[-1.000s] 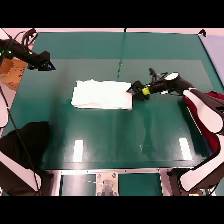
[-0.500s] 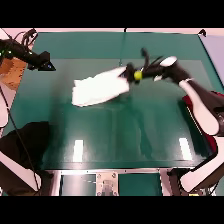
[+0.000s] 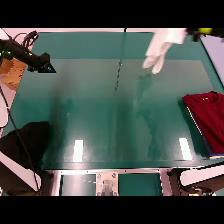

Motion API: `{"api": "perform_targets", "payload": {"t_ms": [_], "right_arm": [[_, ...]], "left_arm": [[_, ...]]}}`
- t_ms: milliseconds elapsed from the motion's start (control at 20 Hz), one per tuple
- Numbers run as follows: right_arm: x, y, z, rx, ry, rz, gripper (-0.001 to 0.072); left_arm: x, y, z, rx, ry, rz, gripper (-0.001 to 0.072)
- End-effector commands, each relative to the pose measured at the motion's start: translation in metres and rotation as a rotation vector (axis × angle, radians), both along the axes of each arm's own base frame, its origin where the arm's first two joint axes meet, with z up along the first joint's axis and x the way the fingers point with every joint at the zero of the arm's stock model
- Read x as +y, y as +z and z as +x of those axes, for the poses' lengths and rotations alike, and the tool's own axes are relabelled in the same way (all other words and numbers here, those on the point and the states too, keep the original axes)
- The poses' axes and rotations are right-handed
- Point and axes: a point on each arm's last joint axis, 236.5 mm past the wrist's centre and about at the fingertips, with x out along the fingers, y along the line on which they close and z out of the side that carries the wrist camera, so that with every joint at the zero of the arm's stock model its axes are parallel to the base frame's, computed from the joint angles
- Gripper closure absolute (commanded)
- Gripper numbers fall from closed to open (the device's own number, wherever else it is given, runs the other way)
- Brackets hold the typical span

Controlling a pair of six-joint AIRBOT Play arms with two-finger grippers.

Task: Fold the shirts.

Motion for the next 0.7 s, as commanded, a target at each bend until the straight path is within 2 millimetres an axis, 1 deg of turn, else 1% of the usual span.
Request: {"api": "perform_targets", "payload": {"t_ms": [0, 100, 200, 250, 350, 400, 500, 550, 600, 650], "right_arm": [[-0.114, 0.001, -0.009, 0.038, -0.234, -0.028, 0.0700], [-0.165, -0.008, -0.020, 0.063, -0.329, -0.065, 0.0700], [-0.203, -0.015, -0.032, 0.095, -0.405, -0.074, 0.0700], [-0.217, -0.019, -0.039, 0.116, -0.431, -0.079, 0.0700], [-0.237, -0.037, -0.058, 0.210, -0.465, -0.082, 0.0700], [-0.242, -0.050, -0.070, 0.280, -0.468, -0.088, 0.0701], [-0.251, -0.075, -0.101, 0.438, -0.485, -0.119, 0.0700], [-0.256, -0.083, -0.120, 0.512, -0.496, -0.140, 0.0701], [-0.261, -0.086, -0.138, 0.576, -0.524, -0.133, 0.0702], [-0.266, -0.085, -0.155, 0.627, -0.562, -0.120, 0.0702]], "left_arm": [[-0.001, 0.000, -0.003, 0.022, 0.008, -0.006, 0.0684], [-0.001, 0.000, -0.003, 0.024, 0.012, -0.007, 0.0684], [-0.001, 0.000, -0.004, 0.026, 0.014, -0.008, 0.0685], [-0.001, 0.000, -0.003, 0.030, 0.022, -0.010, 0.0684], [-0.001, 0.000, -0.003, 0.037, 0.034, -0.013, 0.0684], [-0.001, 0.000, -0.003, 0.037, 0.034, -0.013, 0.0684], [-0.001, 0.000, -0.004, 0.038, 0.033, -0.013, 0.0684], [-0.001, 0.000, -0.004, 0.040, 0.032, -0.013, 0.0684], [-0.001, 0.000, -0.005, 0.042, 0.031, -0.013, 0.0684], [-0.001, 0.000, -0.005, 0.045, 0.029, -0.013, 0.0684]]}}
